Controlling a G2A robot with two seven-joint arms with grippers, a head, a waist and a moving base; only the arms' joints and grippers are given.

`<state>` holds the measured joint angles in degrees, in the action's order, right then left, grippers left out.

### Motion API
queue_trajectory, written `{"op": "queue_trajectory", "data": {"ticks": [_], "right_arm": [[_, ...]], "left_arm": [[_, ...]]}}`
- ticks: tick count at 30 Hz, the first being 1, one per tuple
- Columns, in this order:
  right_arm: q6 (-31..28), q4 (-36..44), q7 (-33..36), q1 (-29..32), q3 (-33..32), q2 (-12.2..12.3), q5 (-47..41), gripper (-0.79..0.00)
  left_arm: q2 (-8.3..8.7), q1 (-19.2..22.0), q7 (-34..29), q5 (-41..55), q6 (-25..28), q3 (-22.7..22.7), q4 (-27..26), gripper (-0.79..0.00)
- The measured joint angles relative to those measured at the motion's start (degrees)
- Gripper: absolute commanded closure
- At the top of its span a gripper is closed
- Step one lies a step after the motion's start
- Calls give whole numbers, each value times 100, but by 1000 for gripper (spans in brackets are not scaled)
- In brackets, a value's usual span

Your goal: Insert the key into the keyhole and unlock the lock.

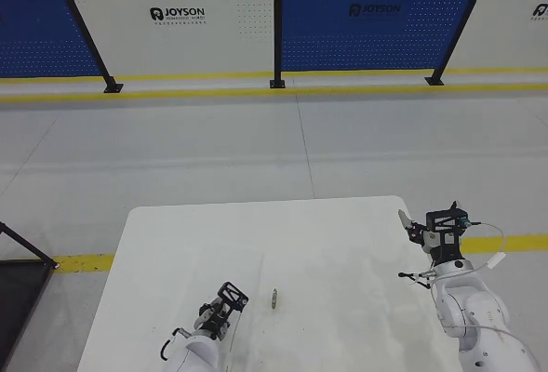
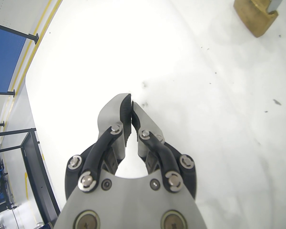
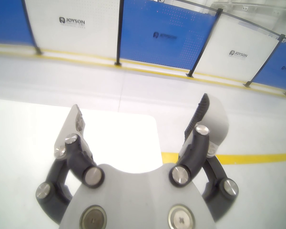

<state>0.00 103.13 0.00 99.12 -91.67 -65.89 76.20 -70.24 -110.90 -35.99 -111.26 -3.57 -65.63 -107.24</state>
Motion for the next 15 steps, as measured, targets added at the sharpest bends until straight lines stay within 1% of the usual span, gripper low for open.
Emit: {"op": "queue_trajectory", "data": {"ticks": [8,15], "right_arm": [[0,0,0,0,0,0,0,-785],[0,0,0,0,0,0,0,-785]], "left_arm": [[16,-204,266,322,51,-176,-195,0],[32,-365,666,967,9,-523,-262,0]]}}
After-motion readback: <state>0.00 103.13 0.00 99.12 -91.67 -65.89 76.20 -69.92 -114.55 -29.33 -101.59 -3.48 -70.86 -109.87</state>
